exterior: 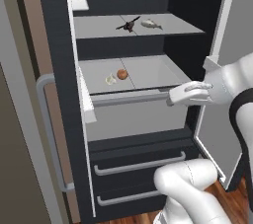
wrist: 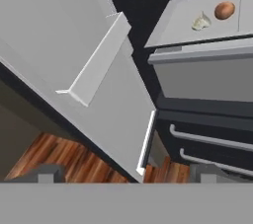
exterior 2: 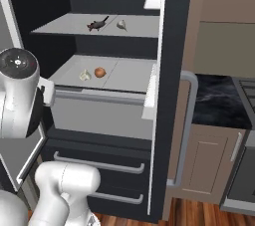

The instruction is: Gather the onion and garlic from the fridge and place them on a tray on the dining counter. Then gather the fishs from the fridge and place them on the other tray.

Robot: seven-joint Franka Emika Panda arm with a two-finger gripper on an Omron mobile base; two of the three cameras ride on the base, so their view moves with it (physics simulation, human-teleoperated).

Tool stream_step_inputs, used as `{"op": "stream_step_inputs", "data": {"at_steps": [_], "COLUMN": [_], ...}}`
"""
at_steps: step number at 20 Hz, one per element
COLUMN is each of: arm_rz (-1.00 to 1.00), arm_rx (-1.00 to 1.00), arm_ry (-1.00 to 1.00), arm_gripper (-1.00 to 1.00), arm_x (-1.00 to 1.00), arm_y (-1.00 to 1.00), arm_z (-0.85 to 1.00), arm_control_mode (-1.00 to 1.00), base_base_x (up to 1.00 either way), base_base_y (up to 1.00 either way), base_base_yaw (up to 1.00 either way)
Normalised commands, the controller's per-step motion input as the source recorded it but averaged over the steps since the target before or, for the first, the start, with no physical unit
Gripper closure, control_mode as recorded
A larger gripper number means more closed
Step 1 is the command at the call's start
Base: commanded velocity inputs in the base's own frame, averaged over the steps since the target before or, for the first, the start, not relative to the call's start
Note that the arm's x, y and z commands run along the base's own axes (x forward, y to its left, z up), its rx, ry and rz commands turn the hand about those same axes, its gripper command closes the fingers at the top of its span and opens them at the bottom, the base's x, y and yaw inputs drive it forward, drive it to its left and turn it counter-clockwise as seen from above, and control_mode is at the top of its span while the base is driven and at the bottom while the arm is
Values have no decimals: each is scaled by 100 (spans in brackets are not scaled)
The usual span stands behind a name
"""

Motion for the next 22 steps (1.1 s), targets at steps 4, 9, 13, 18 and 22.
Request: {"op": "stream_step_inputs", "data": {"at_steps": [4, 9, 13, 18, 22], "arm_rz": [0, 0, -10, -16, -17], "arm_rx": [-10, -5, 0, 0, 0], "arm_ry": [12, 10, 1, 3, 2], "arm_gripper": [-100, -100, -100, -100, -100], "arm_x": [-31, -7, 6, 2, 2], "arm_y": [-19, -5, -1, -6, 0], "arm_z": [-46, -30, -4, -9, -3], "arm_control_mode": [-100, -100, -100, -100, -100], "base_base_x": [0, 0, 0, 0, 0], "base_base_y": [0, 0, 0, 0, 0], "base_base_yaw": [0, 0, 0, 0, 0]}}
